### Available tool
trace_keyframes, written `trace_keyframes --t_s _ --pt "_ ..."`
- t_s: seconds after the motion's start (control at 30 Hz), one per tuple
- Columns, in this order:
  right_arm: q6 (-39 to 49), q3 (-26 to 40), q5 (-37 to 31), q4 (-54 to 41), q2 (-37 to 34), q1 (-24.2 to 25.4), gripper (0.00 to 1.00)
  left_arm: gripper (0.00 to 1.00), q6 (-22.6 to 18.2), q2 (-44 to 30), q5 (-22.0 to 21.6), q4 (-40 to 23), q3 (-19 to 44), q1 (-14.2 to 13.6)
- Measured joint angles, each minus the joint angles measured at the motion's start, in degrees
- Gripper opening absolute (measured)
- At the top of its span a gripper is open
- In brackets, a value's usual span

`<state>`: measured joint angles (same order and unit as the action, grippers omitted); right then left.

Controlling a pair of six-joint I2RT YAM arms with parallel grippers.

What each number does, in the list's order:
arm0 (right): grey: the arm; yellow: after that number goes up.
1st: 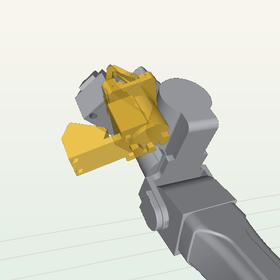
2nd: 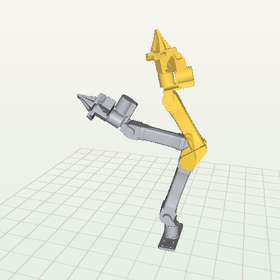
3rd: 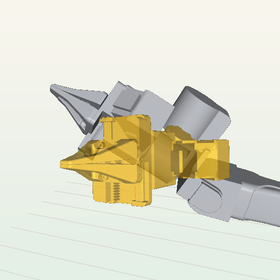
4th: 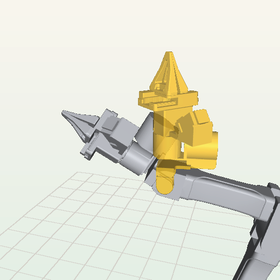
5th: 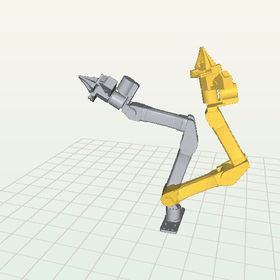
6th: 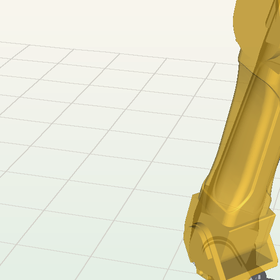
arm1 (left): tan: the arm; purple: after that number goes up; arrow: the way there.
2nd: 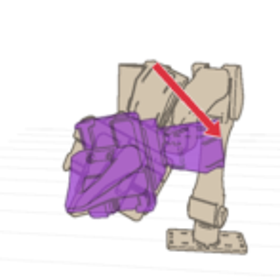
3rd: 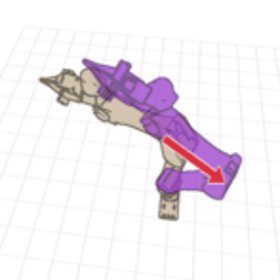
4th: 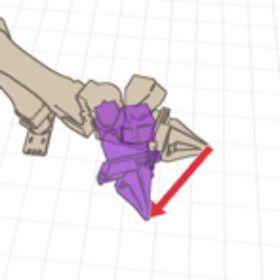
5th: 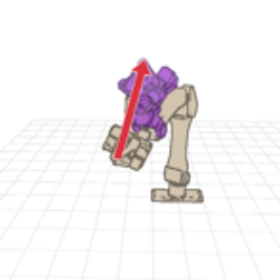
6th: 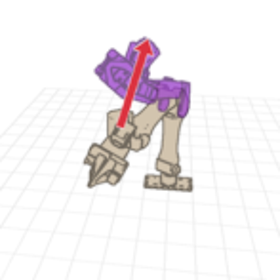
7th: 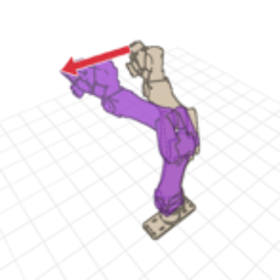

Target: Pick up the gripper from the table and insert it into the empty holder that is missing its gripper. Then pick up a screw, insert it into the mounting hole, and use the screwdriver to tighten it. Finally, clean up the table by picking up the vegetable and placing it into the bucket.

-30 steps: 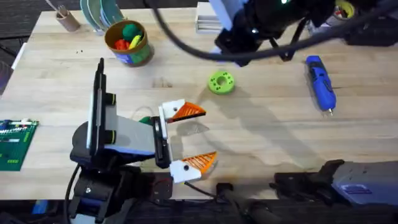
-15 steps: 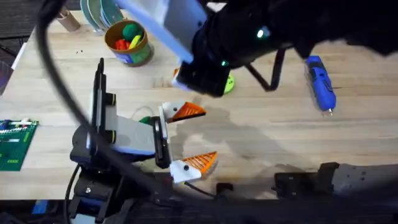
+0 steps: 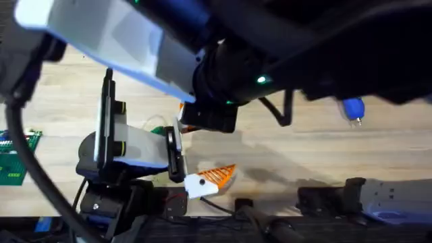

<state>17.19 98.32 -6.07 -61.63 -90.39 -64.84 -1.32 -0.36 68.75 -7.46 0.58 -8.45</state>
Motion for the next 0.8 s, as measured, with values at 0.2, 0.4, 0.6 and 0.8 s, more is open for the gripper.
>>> trace_keyframes --t_s 0.2,0.4,0.6,0.8 --pt "0.00 0.02 -0.13 -0.04 -3.04 -0.08 0.008 0.993 0.00 0.00 -0.09 0.02 0.00 0.00" --pt "0.02 0.02 -0.15 0.07 -3.54 -0.08 0.008 0.993 0.00 0.00 -0.98 0.17 0.00 0.00" --pt "0.00 0.02 -0.15 0.16 -3.83 -0.08 0.008 0.993 0.00 0.00 -2.26 0.44 0.00 0.00" --pt "0.01 0.04 -0.16 0.33 -4.72 -0.08 0.008 0.993 0.00 0.00 -2.60 0.50 0.00 0.00"
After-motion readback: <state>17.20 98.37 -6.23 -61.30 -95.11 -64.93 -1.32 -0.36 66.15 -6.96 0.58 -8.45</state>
